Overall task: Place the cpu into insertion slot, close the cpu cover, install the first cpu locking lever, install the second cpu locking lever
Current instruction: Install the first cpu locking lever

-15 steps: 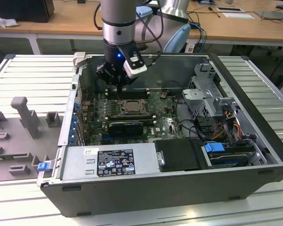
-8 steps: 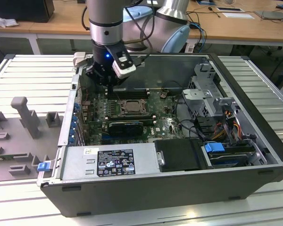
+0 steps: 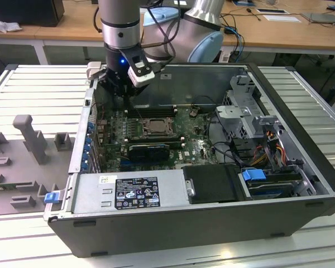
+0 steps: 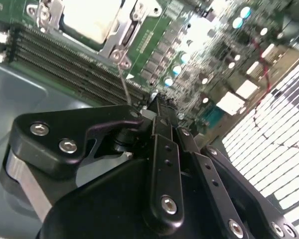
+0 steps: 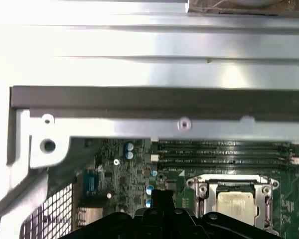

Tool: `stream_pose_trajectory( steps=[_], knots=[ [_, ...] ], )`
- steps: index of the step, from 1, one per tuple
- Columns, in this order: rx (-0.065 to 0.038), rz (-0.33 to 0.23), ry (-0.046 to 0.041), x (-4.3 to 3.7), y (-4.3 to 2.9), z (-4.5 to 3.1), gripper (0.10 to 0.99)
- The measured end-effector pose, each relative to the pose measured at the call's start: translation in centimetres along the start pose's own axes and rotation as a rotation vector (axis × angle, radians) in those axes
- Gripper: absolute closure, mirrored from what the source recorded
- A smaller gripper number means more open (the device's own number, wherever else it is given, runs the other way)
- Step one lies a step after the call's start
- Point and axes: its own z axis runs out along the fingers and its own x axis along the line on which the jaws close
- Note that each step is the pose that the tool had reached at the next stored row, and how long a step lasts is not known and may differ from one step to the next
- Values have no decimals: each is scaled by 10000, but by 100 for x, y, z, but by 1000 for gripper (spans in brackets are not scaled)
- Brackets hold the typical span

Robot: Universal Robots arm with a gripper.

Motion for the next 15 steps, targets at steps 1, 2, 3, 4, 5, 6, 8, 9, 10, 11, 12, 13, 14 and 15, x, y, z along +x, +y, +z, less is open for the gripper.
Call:
stream_pose_trajectory(
  steps=[1, 2, 3, 4, 5, 6, 8, 9, 10, 11, 12, 13, 14, 15],
  knots=[
    [0, -1, 0, -4, 11, 1, 980],
    [1, -4, 1, -8, 13, 1, 980],
    [0, -4, 1, -12, 13, 1, 980],
    [0, -3, 1, -15, 13, 1, 980],
    [0, -3, 1, -25, 14, 1, 980],
    [-1, -2, -1, -38, 14, 2, 980],
    [-1, -2, 0, -75, 13, 2, 980],
    [1, -2, 1, -85, 13, 2, 980],
    [0, -2, 0, -92, 13, 2, 980],
    [0, -2, 0, -99, 13, 2, 980],
    [0, -2, 0, -106, 13, 2, 980],
    [0, -2, 0, -125, 12, 2, 980],
    [0, -2, 1, -134, 12, 2, 980],
    [1, -3, 1, -140, 12, 1, 980]
  ],
)
